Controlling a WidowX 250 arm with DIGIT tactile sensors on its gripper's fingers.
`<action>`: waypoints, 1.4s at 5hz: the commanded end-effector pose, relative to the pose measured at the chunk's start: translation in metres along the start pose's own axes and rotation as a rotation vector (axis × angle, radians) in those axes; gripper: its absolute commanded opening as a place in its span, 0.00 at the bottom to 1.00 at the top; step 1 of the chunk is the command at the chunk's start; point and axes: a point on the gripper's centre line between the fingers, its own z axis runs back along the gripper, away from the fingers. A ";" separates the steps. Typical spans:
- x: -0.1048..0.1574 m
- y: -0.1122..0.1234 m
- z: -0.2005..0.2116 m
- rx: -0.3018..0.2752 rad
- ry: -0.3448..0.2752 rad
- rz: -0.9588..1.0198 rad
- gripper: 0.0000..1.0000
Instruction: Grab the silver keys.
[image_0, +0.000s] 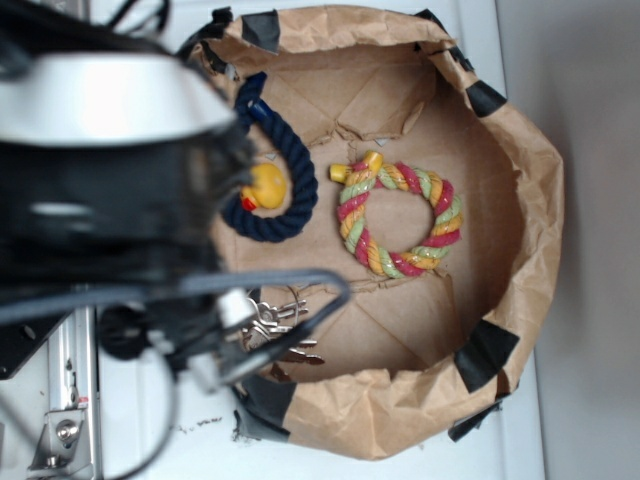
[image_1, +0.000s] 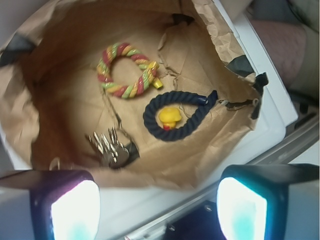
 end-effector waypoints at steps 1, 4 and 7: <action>0.046 -0.024 -0.024 -0.061 -0.011 0.270 1.00; 0.055 -0.041 -0.045 -0.117 0.055 0.330 1.00; 0.059 -0.036 -0.077 -0.087 0.010 0.424 1.00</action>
